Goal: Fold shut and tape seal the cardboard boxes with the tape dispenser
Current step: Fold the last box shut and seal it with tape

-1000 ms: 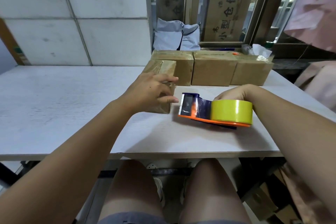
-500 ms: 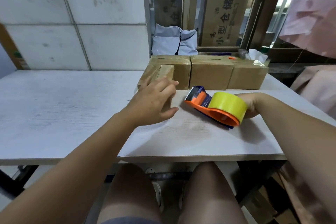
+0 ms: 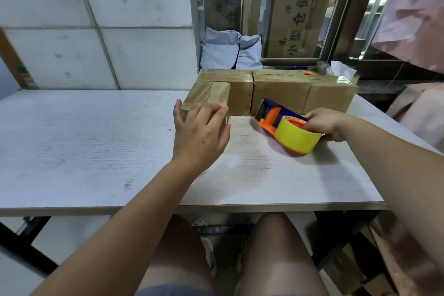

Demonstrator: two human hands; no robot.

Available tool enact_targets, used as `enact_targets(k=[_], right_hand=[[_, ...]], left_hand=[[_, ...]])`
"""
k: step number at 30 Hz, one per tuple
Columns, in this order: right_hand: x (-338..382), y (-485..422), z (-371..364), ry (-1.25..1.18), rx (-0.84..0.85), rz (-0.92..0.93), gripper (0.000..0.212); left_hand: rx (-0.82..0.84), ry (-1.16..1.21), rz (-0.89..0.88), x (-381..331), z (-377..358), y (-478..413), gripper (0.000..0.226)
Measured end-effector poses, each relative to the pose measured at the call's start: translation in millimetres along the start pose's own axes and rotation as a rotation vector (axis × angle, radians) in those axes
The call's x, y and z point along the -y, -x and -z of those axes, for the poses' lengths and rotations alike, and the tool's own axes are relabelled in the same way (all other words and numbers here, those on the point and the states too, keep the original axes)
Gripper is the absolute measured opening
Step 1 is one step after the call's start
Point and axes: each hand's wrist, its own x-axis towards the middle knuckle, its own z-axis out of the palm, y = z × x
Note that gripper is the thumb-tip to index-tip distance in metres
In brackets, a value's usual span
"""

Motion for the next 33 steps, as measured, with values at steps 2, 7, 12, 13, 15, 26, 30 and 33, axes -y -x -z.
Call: enact_targets(k=[2,7,12,13,15,26,30,33], right_hand=[[2.7,0.8,1.4,0.038,-0.048,-0.007,0.016],[2.8,-2.5,3.9,0.179,-0.151,-0.009,0.018],[2.3,-4.4,3.4,0.384,-0.257,0.027,0.024],[3.1,-3.1,3.1,0.422,-0.275,0.027,0.026],[4.3,-3.2,2.9,0.455,-0.282,0.033,0.032],[42.2,23.9,-12.1,0.468,-0.458,0.402,0.065],[71.4,56.1,-60.6,0.075,-0.548,0.7,0.037],[74.9,68.5,-102.9,-0.112,-0.522,0.737,0.04]], left_hand=[[0.016,-0.021,-0.019,0.3,-0.7,1.1,0.035],[0.019,-0.071,-0.05,0.1,-1.5,0.2,0.032],[0.023,-0.069,-0.13,2.4,-7.2,2.3,0.016],[0.037,-0.067,-0.132,2.0,-7.4,3.3,0.016],[0.064,-0.054,-0.138,0.6,-6.3,5.4,0.021],[-0.076,0.498,0.587,-11.2,17.9,3.8,0.056],[-0.133,0.965,1.081,-10.4,19.9,-3.0,0.049],[-0.171,1.074,1.213,-7.6,17.3,-4.6,0.049]])
